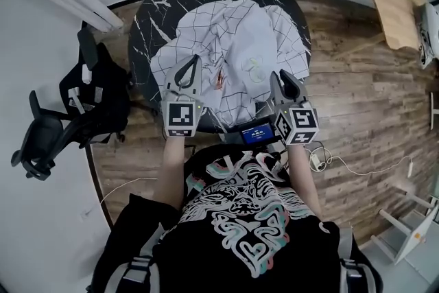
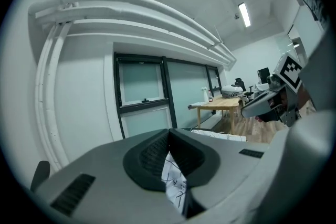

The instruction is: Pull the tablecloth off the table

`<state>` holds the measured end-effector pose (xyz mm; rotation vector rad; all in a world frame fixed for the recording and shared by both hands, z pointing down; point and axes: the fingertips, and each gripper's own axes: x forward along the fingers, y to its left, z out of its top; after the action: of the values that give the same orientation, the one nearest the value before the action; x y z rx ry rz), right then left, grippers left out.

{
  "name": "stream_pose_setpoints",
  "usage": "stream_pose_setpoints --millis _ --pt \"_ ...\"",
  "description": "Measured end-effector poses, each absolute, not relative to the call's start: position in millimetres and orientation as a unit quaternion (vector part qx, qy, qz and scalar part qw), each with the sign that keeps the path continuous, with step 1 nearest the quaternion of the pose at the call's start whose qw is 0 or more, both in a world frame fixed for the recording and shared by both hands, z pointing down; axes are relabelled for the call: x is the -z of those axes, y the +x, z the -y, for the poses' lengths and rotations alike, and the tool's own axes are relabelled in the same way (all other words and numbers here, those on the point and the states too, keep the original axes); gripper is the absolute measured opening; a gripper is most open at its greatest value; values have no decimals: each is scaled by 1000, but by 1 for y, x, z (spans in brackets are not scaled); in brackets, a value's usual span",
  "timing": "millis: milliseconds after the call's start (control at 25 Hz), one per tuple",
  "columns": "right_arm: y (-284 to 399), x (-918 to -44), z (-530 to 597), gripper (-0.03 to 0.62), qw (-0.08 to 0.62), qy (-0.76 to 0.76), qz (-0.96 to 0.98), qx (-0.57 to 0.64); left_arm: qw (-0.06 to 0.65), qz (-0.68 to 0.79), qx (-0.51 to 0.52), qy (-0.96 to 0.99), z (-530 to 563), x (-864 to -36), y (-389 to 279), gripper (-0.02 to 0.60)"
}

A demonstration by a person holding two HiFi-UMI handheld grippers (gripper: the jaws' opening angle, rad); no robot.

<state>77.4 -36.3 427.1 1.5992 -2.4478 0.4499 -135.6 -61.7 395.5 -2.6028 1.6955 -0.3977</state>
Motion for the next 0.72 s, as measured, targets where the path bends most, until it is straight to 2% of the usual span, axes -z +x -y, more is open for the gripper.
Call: stream_pose_setpoints --millis 80,200,440,720 --pt "75 -431 39 77 95 534 825 -159 8 -531 141 -835 62 -401 -132 32" --pt "69 -440 44 109 97 524 828 -176 13 -510 173 -843 62 -416 -123 100" --pt "64 -463 52 158 117 512 825 -209 -4 -479 211 -852 67 -446 -112 171" --pt "73 -482 71 176 126 512 815 -238 -35 -465 245 -850 77 -481 -114 232"
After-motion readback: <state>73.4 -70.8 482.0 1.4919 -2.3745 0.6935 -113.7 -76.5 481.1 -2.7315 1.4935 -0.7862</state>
